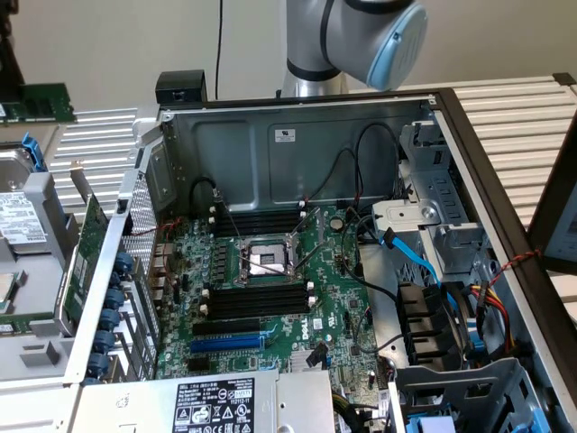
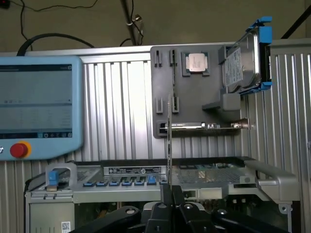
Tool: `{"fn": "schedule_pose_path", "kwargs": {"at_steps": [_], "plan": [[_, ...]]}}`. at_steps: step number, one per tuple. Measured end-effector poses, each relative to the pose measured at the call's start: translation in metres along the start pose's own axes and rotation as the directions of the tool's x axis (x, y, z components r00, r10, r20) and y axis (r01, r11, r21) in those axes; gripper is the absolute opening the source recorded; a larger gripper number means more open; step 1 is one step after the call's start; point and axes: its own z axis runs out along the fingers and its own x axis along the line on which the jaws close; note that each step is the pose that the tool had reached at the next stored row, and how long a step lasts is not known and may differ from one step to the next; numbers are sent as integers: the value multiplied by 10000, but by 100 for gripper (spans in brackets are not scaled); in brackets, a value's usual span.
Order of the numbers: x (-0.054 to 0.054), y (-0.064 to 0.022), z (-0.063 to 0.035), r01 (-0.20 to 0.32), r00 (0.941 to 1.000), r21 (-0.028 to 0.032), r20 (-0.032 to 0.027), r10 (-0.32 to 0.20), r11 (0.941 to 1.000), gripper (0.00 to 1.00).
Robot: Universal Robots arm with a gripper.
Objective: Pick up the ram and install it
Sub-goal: 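Pick up the ram and move it above insertion slot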
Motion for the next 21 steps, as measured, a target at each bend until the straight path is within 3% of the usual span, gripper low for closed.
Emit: {"fn": "schedule_pose_path", "kwargs": {"at_steps": [10,21], "plan": [[-31,-454,6,0,10000,0,-1,0,10000,12],[-62,-955,188,0,10000,1,0,0,10000,12]]}}
